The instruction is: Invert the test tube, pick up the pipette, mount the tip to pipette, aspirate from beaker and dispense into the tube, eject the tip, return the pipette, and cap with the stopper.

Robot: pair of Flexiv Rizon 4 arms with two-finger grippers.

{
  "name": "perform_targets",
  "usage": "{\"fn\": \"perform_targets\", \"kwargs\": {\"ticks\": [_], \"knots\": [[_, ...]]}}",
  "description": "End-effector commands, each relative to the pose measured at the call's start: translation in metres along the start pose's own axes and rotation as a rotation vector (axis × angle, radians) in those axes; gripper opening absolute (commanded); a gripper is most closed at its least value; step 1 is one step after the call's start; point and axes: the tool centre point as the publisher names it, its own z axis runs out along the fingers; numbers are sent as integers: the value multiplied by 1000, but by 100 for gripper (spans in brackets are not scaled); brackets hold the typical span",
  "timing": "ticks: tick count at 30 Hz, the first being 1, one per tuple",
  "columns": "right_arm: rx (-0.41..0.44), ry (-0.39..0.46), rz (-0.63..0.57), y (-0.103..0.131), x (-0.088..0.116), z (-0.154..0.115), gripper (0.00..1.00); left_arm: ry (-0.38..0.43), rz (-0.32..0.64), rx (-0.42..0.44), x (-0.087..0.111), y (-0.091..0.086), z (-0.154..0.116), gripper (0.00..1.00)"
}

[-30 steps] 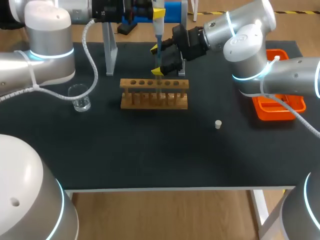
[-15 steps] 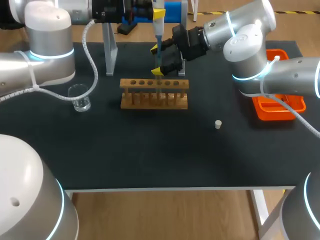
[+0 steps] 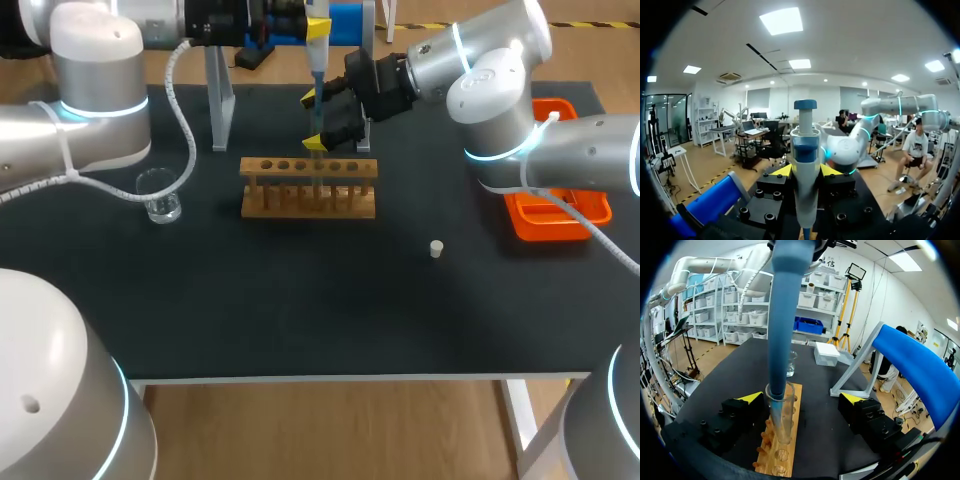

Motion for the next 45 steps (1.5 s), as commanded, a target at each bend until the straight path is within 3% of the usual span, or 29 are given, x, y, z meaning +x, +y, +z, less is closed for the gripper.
{"fn": "perform_targets", "kwargs": {"ticks": [1, 24, 36, 45], "knots": [[1, 2, 0, 0, 0, 0, 100, 4, -1, -5, -2, 0, 1, 0], [1, 2, 0, 0, 0, 0, 100, 5, -3, -4, -2, 0, 1, 0], [-8, 9, -15, -5, 12, -23, 100, 5, -3, -4, -2, 0, 1, 0], [-15, -15, -21, -12, 16, -54, 100, 5, -3, -4, -2, 0, 1, 0]]}}
